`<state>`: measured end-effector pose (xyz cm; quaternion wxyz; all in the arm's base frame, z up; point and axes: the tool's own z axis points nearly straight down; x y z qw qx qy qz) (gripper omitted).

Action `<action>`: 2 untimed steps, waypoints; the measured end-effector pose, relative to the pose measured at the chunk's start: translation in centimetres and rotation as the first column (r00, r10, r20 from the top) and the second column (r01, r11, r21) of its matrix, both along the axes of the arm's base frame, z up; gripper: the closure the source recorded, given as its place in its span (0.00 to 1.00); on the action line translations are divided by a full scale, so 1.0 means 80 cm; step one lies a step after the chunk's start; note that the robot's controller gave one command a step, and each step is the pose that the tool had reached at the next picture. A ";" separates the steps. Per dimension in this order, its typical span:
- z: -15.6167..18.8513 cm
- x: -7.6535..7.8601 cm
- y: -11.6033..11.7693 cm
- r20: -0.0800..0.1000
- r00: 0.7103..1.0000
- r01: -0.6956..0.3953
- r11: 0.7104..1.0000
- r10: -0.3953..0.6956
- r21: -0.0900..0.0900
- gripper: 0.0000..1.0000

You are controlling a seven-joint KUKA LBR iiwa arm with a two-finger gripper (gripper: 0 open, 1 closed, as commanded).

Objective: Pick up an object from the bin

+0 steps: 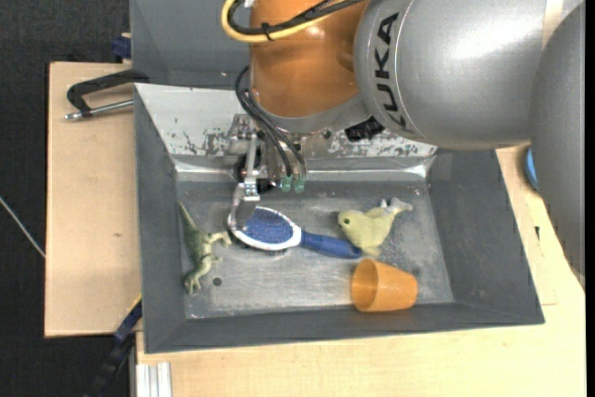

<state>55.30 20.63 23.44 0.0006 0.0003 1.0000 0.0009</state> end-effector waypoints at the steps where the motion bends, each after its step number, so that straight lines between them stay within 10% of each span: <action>1: -0.126 -0.045 -0.119 -0.010 0.999 -0.035 0.999 0.035 -0.005 0.00; 2: -0.181 -0.024 -0.085 0.008 0.969 -0.247 0.969 0.247 0.000 0.00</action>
Offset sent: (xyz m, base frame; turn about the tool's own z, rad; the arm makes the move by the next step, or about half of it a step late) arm -0.0345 -0.0908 -0.0969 -0.0406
